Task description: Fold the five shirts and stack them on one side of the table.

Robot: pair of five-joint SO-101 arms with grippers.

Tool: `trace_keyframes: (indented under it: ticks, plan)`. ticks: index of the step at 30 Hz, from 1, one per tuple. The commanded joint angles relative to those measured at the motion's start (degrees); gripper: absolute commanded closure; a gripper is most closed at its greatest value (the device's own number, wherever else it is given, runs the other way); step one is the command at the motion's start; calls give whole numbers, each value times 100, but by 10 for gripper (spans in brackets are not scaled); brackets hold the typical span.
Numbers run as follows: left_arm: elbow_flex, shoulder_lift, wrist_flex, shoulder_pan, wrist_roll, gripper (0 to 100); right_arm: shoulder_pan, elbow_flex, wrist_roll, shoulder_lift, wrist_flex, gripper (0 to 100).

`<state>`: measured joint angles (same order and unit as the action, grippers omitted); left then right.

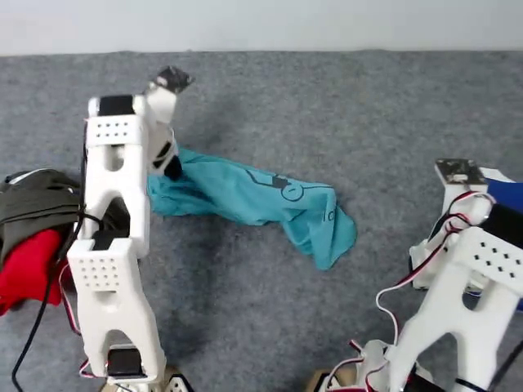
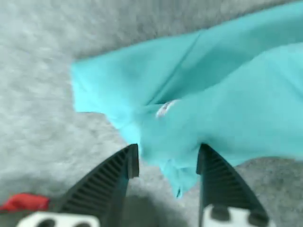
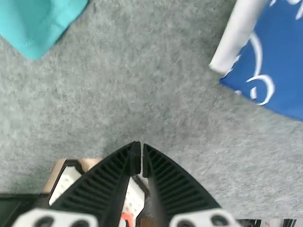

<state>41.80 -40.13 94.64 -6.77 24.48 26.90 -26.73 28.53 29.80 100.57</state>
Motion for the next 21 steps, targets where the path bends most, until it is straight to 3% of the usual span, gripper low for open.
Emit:
trace_keyframes:
  ticks: [1, 7, 14, 21]
  plan:
    - [1200, 114, 615, -44, -62, 791, -75, -193, -44, 154, 215, 990]
    - [760, 809, 607, -185, 105, 830, -426, -167, -44, 145, 57, 990]
    - [-822, 1873, 589, -220, 70, 834, -2527, -167, -53, 57, -119, 990]
    - [-1314, 2505, 580, -598, -176, 835, -3996, -141, -369, -708, -1868, 988]
